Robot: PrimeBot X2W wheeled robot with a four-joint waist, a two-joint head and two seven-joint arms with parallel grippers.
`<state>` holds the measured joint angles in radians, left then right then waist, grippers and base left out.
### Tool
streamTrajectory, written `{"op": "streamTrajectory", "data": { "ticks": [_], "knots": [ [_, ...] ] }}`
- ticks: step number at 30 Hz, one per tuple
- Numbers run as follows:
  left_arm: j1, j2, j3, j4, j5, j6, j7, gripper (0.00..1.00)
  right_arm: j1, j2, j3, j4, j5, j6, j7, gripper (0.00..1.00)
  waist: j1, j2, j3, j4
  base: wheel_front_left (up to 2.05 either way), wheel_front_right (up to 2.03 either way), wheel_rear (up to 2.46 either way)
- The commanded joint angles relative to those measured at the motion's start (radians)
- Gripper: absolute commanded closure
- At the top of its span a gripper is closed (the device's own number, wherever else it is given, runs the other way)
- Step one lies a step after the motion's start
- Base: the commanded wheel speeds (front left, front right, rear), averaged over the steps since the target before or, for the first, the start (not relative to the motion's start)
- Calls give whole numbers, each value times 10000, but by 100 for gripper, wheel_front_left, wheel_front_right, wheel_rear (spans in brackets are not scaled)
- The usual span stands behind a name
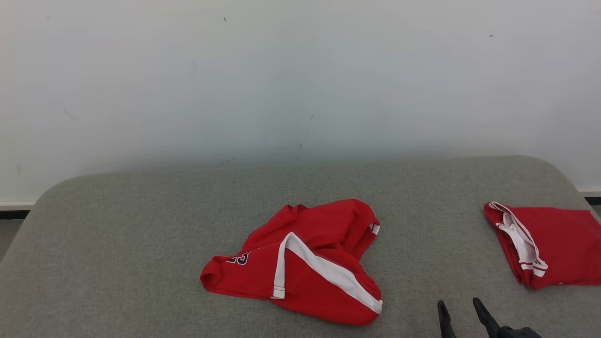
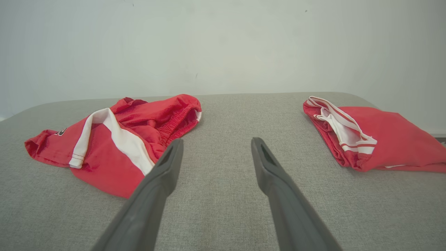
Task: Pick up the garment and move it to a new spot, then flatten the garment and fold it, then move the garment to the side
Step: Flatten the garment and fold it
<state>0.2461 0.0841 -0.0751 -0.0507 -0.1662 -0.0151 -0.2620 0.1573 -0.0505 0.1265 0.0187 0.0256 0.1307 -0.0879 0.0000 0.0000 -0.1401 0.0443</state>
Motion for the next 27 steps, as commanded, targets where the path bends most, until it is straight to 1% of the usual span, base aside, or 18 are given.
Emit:
{"op": "streamTrajectory", "data": {
  "ticks": [1, 12, 13, 14, 16, 19, 23, 27],
  "knots": [
    [121, -27, 43, 37, 109, -13, -38, 0, 43, -2, 22, -44, 36, 1, 12, 0, 0, 0, 23, -13, 0, 0, 0],
    [-73, -91, 126, 133, 69, -59, -38, 0, -25, 0, 128, -16, 23, 1, 184, 0, 0, 0, 83, -49, 0, 0, 0],
    [-112, -93, 68, 188, 86, -99, -38, 0, -69, 0, 173, 6, 190, 1, 262, 0, 0, 0, 93, -69, 0, 0, 0],
    [-186, -94, 14, 247, 100, -112, -38, 0, -117, 0, 200, 34, 623, 1, 366, 0, 0, 0, 106, -91, 0, 0, 0],
    [-392, -76, -77, 536, -75, -278, 39, 0, -361, 0, 434, 53, 1039, 1, 828, 0, 0, 0, 158, -147, 0, 0, 0],
    [-888, -106, -443, 965, -139, -517, 613, 0, -742, 0, 737, 40, 1298, 1, 1804, 0, 0, 0, 269, -217, 0, 0, 0],
    [-1825, -106, -1031, 1572, 3, -708, 1468, 0, -1571, -91, 1126, 158, 1410, 1, 3218, 0, 0, 0, 516, -389, 0, 0, 0],
    [-3033, -180, -1627, 2517, 63, -808, 2376, 0, -2380, -97, 1186, 645, 1398, 1, 4446, 0, 0, 0, 786, -554, 0, 0, 0]
  ]
}}
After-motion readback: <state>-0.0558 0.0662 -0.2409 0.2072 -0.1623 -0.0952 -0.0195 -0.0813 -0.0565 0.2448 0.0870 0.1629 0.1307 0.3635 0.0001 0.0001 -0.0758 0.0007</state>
